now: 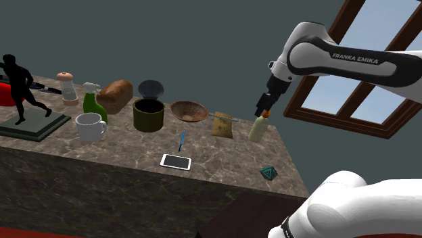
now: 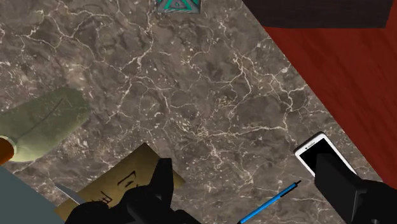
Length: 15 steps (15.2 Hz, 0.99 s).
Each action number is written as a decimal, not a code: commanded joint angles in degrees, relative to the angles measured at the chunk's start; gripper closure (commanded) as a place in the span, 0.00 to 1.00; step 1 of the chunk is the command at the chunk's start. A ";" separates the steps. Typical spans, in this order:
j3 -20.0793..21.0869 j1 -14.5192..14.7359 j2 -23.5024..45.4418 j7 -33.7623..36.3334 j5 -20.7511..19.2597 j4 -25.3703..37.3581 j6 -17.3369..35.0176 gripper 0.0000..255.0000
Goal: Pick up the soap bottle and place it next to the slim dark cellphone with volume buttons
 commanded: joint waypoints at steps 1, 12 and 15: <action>-2.51 -0.68 2.52 -2.94 -1.01 0.91 1.70 0.00; -15.06 -2.15 20.20 -18.77 -0.70 10.33 10.09 0.00; -18.21 -2.34 26.18 -23.70 1.47 14.38 11.63 0.00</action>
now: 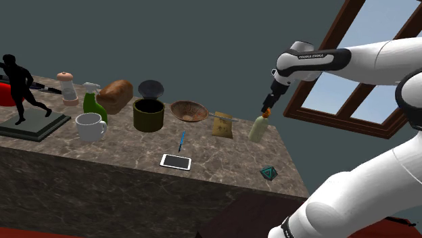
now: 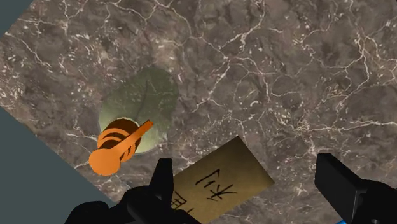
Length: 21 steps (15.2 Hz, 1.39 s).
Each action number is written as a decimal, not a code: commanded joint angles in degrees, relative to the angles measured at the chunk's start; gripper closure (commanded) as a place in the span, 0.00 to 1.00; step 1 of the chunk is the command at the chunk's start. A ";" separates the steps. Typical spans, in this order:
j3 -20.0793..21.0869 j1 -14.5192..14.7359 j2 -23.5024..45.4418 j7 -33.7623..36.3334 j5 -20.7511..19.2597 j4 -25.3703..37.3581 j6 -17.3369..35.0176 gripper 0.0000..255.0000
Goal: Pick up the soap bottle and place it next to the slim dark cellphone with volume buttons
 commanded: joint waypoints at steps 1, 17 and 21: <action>-1.99 -0.15 4.19 -3.46 1.76 3.11 0.74 0.00; -5.87 -3.04 21.20 -15.99 11.99 11.16 6.70 0.00; -5.86 -3.04 21.21 -15.99 11.99 11.17 6.70 0.00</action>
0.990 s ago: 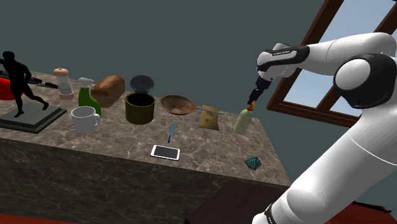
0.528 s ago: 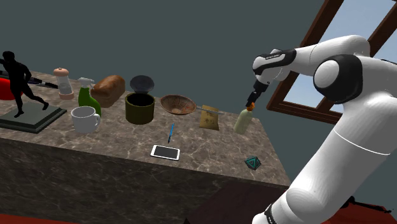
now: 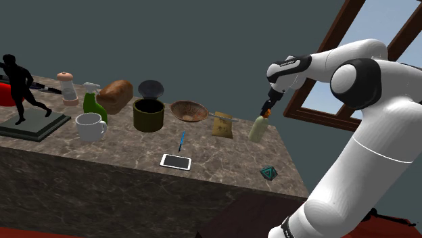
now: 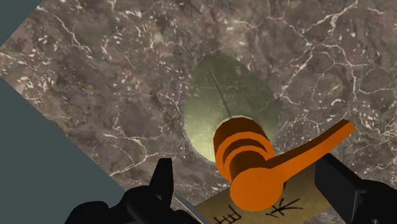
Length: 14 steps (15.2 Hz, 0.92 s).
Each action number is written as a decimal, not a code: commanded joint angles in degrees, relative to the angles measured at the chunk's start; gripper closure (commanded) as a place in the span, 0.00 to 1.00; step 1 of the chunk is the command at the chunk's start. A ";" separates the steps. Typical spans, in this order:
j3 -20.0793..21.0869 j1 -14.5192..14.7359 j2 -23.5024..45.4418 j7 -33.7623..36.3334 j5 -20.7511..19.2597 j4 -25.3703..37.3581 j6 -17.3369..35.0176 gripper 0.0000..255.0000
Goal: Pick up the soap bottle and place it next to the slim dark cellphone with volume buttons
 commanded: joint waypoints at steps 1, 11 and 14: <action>0.00 -0.01 0.02 -0.02 0.02 -0.01 0.03 0.00; 0.00 -0.01 0.03 -0.03 0.02 0.00 0.02 1.00; -0.08 0.08 -0.61 0.38 -0.49 0.87 -1.36 1.00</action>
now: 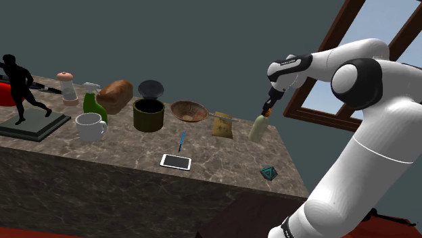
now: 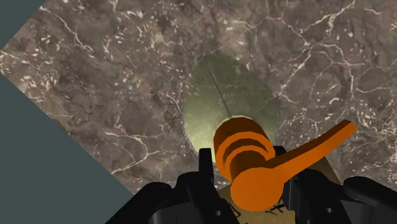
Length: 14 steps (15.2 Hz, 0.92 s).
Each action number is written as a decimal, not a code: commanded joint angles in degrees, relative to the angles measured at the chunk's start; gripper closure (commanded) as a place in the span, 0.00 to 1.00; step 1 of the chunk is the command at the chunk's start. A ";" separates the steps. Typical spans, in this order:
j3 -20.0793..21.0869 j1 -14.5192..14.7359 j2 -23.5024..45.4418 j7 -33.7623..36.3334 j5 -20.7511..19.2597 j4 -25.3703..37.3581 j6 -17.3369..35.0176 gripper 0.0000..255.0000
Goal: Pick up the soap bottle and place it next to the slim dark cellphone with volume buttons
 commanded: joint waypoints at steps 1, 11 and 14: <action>-0.07 0.08 -0.59 0.35 -0.45 0.75 -1.20 1.00; -0.24 0.32 -2.87 1.84 -2.22 6.10 -8.37 1.00; -0.27 0.35 -3.29 2.16 -2.55 7.97 -10.58 1.00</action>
